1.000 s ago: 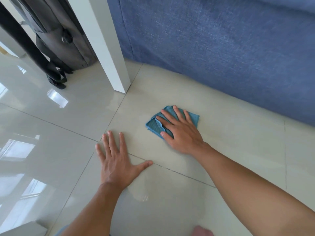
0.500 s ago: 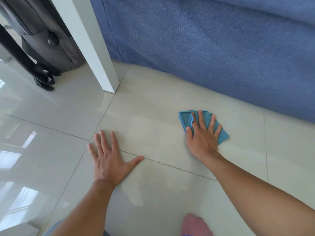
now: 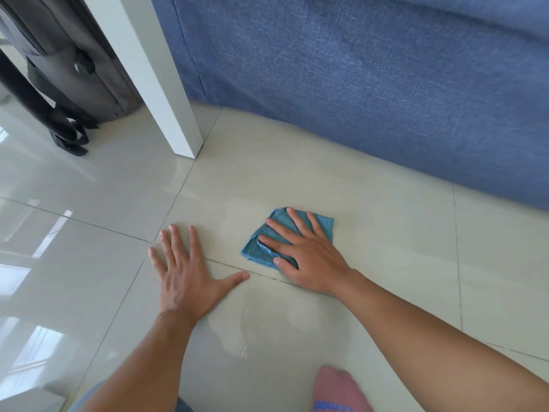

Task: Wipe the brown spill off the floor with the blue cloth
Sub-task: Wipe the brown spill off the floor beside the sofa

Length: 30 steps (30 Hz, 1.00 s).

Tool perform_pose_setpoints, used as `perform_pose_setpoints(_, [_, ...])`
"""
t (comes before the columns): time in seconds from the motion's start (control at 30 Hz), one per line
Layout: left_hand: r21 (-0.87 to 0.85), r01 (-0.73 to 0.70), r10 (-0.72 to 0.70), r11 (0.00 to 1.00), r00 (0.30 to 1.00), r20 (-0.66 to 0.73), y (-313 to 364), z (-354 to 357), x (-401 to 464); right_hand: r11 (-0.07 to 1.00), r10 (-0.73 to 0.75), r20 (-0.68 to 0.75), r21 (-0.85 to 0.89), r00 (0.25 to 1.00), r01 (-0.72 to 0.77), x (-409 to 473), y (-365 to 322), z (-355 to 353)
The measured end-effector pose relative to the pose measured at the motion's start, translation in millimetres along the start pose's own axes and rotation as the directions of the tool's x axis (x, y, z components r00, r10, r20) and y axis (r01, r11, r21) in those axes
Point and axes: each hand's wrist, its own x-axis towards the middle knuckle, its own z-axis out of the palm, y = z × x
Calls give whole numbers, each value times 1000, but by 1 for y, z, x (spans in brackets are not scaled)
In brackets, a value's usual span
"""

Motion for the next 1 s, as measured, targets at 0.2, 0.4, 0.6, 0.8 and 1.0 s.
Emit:
perform_pose_setpoints(0.2, [-29,15,-15,999,1000,10,3,-6,-1,955,296,-116,62,948,-291,-32,39,-6])
perform_pose_setpoints(0.4, [-51,24,-23,998,999,22,5,-9,-2,800,599,-157,82,785,-594,-51,62,-8])
perform_pose_setpoints(0.6, [-58,26,-25,998,1000,19,5,-7,-1,853,521,-95,39,848,-520,-33,40,-8])
perform_pose_setpoints(0.8, [-74,25,-24,997,1000,17,6,-8,-1,950,311,-34,31,950,-310,-13,20,-7])
perform_pose_setpoints(1.0, [-60,8,-6,998,1000,26,4,-7,2,825,341,-209,533,917,-185,-2,14,-22])
